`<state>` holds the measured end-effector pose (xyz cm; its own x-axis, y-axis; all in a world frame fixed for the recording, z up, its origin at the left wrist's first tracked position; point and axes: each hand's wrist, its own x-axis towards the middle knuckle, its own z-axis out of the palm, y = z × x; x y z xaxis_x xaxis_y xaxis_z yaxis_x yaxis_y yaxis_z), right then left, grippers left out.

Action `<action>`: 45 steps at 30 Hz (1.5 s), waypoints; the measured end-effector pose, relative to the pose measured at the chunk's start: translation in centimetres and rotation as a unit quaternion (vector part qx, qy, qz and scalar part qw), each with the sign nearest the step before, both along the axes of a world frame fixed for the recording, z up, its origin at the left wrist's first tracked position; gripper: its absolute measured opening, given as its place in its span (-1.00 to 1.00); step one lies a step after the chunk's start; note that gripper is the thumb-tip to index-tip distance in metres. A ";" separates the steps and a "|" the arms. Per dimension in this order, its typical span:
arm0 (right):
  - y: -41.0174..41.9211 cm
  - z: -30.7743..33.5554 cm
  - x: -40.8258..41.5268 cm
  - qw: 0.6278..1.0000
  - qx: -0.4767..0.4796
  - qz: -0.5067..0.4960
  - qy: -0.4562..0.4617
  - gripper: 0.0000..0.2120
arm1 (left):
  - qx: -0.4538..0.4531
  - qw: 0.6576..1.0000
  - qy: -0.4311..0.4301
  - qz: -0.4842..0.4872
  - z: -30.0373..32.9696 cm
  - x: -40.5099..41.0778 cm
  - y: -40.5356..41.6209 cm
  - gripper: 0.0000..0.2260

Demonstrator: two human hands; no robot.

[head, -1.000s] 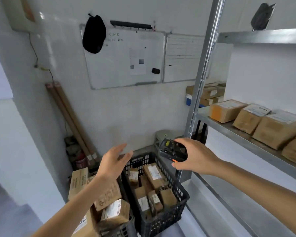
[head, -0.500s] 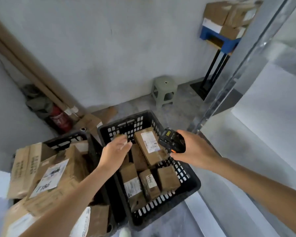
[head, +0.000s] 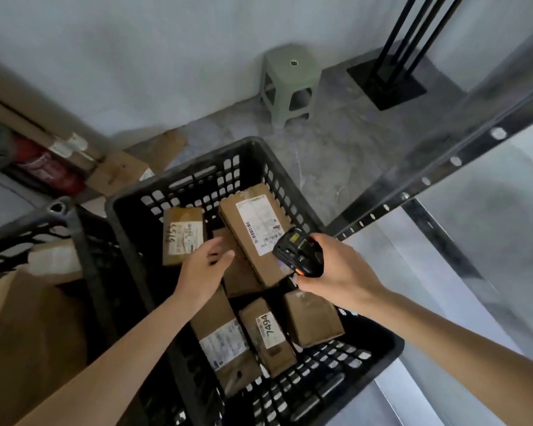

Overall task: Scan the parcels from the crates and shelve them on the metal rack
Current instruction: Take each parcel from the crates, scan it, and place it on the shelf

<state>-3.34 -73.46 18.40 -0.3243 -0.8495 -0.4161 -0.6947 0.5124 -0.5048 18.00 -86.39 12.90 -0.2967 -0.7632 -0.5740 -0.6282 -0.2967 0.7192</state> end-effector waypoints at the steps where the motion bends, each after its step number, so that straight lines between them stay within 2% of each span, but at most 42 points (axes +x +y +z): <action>1: -0.3 -0.5 0.1 1.000 0.001 0.000 -0.001 -0.52 | 0.001 1.000 -0.004 0.000 -0.7 -0.3 -0.1 -0.51; 10: -2.5 -3.8 0.5 0.999 0.017 -0.026 -0.030 -0.47 | 0.057 0.998 0.010 -0.010 -4.3 -2.3 -1.4 -0.44; 12: -2.7 -4.4 0.5 0.998 0.024 -0.029 -0.040 -0.46 | 0.051 0.999 0.009 -0.013 -4.8 -2.4 -1.6 -0.48; 16: -2.8 -5.8 0.5 0.998 0.032 -0.029 -0.047 -0.42 | 0.046 0.998 0.032 -0.012 -5.6 -2.7 -1.6 -0.69; 27: -3.0 -7.2 0.7 0.997 0.011 -0.040 -0.058 -0.38 | 0.095 0.988 0.103 0.058 -5.5 -2.9 -1.1 -0.67; 33: -3.0 -6.7 0.6 0.996 0.017 -0.050 -0.074 -0.38 | 0.078 0.988 0.093 0.091 -5.1 -3.3 -1.4 -0.65; 37: -2.9 -5.8 0.6 0.996 0.014 -0.047 -0.079 -0.47 | 0.072 0.989 0.093 0.088 -4.1 -2.6 -1.5 -0.66; 42: -2.6 -2.8 0.8 0.994 -0.023 -0.053 -0.094 -0.57 | 0.052 0.991 0.092 0.080 -0.8 -1.6 -1.8 -0.67; 45: -2.4 -0.1 0.8 0.993 -0.045 -0.043 -0.100 -0.56 | 0.040 0.990 0.113 0.080 1.9 -1.0 -2.0 -0.60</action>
<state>-2.57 -75.91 18.31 -0.3163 -0.8587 -0.4032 -0.5306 0.5124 -0.6752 17.02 -88.40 14.76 -0.3026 -0.7659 -0.5673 -0.3944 -0.4412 0.8061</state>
